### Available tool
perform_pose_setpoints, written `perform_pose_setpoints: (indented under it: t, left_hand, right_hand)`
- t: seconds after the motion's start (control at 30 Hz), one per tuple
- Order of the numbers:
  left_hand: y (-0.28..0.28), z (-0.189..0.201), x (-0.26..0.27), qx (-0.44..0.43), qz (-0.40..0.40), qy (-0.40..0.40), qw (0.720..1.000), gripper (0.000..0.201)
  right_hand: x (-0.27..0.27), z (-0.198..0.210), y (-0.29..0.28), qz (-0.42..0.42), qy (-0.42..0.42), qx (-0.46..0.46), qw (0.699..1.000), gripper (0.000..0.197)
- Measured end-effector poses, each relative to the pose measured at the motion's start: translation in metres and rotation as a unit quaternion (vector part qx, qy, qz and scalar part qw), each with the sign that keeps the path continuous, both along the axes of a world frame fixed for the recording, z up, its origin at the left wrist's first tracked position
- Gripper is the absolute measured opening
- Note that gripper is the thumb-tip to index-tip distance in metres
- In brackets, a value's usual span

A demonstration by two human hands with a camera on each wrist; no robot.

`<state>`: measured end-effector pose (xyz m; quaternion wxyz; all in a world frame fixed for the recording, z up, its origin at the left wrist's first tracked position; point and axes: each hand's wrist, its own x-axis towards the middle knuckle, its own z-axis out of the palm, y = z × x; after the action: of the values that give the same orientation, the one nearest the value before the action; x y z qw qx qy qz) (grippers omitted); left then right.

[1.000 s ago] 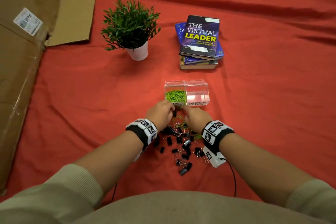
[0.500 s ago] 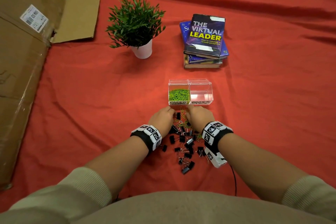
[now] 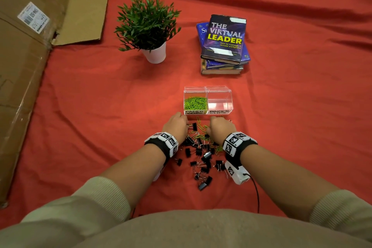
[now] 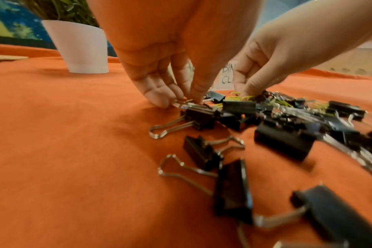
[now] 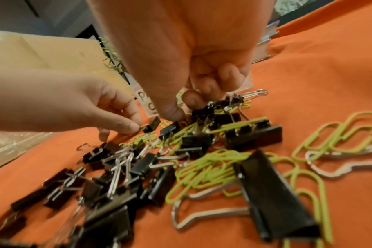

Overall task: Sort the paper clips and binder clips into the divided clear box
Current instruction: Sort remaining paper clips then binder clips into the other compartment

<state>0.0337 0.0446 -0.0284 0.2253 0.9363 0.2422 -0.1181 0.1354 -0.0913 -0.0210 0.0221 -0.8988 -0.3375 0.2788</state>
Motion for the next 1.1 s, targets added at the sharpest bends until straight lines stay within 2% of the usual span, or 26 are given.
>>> perform_pose_setpoints:
  t: [0.13,0.23,0.3,0.37,0.43,0.53,0.6,0.7,0.77,0.8,0.83,0.87,0.93,1.0,1.1]
  left_hand:
    - [0.003,0.000,0.002,-0.026,-0.005,0.026,0.999,0.020]
    - [0.003,0.003,0.000,-0.043,0.016,0.017,0.999,0.018]
    - [0.004,0.008,-0.002,-0.078,0.070,-0.009,0.994,0.006]
    - [0.004,0.012,-0.004,-0.119,0.117,-0.036,0.985,0.007]
    - [0.003,0.012,-0.006,-0.155,0.123,-0.048,0.979,0.008]
    - [-0.004,0.012,-0.006,-0.192,0.086,-0.034,0.977,0.015]
    - [-0.009,0.013,-0.003,-0.192,0.061,-0.026,0.979,0.019]
    - [-0.015,0.014,0.002,-0.157,0.026,-0.014,0.987,0.019]
    - [-0.017,0.011,0.004,-0.124,-0.004,-0.004,0.992,0.016]
    - [-0.017,0.009,0.005,-0.105,-0.021,-0.002,0.994,0.015]
    - [-0.016,0.007,0.006,-0.085,-0.032,0.002,0.996,0.015]
    - [-0.015,0.007,0.007,-0.066,-0.034,0.007,0.997,0.015]
    - [-0.010,0.006,0.008,-0.037,-0.017,0.009,0.999,0.014]
    - [-0.006,0.006,0.007,-0.019,0.011,0.000,1.000,0.011]
    - [-0.006,0.007,0.005,-0.010,0.005,-0.004,1.000,0.008]
  right_hand:
    - [0.004,-0.001,0.002,-0.022,0.041,-0.010,0.999,0.016]
    - [0.004,0.000,0.001,-0.018,0.052,-0.012,0.998,0.031]
    - [0.005,0.006,-0.002,-0.032,0.071,0.020,0.997,0.031]
    - [0.008,0.014,-0.006,-0.070,0.100,0.077,0.989,0.021]
    - [0.010,0.022,-0.013,-0.110,0.134,0.130,0.976,0.015]
    - [0.012,0.031,-0.023,-0.182,0.227,0.200,0.935,0.006]
    - [0.013,0.034,-0.027,-0.223,0.297,0.228,0.900,0.016]
    - [0.011,0.035,-0.027,-0.278,0.349,0.244,0.861,0.025]
    - [0.010,0.033,-0.024,-0.328,0.397,0.259,0.817,0.021]
    - [0.009,0.032,-0.022,-0.340,0.409,0.261,0.805,0.016]
    - [0.009,0.031,-0.019,-0.338,0.406,0.258,0.809,0.012]
    - [0.009,0.030,-0.016,-0.320,0.384,0.246,0.831,0.010]
    - [0.008,0.025,-0.010,-0.240,0.280,0.195,0.909,0.012]
    - [0.005,0.021,-0.003,-0.152,0.172,0.138,0.963,0.012]
    - [0.001,0.017,0.005,-0.039,0.074,0.048,0.995,0.019]
